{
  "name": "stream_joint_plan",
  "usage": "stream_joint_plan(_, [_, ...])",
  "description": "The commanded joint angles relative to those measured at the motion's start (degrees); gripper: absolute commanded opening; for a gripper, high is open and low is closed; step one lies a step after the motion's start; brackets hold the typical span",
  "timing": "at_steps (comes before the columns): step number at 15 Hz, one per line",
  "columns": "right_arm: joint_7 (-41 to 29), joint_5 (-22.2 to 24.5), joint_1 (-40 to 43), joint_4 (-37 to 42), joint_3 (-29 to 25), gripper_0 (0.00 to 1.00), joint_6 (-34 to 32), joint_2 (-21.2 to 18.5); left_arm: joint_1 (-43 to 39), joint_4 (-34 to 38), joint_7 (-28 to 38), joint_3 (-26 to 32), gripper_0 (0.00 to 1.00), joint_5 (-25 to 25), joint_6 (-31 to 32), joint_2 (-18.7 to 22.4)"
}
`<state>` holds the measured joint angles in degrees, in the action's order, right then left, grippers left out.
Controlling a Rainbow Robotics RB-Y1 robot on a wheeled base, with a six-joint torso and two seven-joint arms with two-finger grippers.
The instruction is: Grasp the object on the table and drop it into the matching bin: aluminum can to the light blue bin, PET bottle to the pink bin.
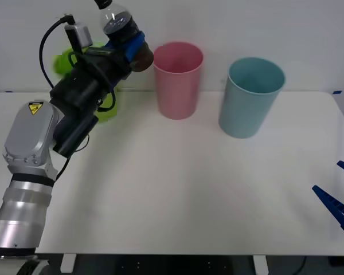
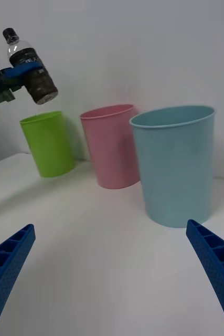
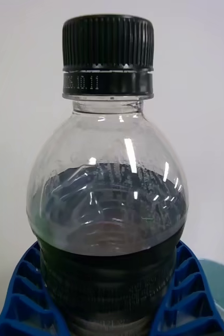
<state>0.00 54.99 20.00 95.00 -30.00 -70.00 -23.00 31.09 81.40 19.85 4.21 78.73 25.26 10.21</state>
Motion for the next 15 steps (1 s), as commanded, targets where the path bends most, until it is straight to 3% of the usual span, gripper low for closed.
stream_joint_plan(1, [0.00,0.01,0.00,0.00,0.00,1.00,0.00,0.00,7.41,-8.27,-1.30,0.01,0.00,4.23,-1.53,-2.30])
stream_joint_plan(5, [0.00,0.01,0.00,0.00,0.00,1.00,0.00,0.00,20.33,-24.89,-7.01,2.03,0.00,9.33,-5.40,-5.90])
stream_joint_plan(9, [0.00,0.01,0.00,0.00,0.00,1.00,0.00,0.00,28.68,-34.38,-7.63,2.91,0.00,13.20,-10.15,-7.66])
stream_joint_plan(15, [0.00,0.01,0.00,0.00,0.00,1.00,0.00,0.00,29.03,-34.64,-8.07,1.68,0.00,13.46,-12.08,-8.27])
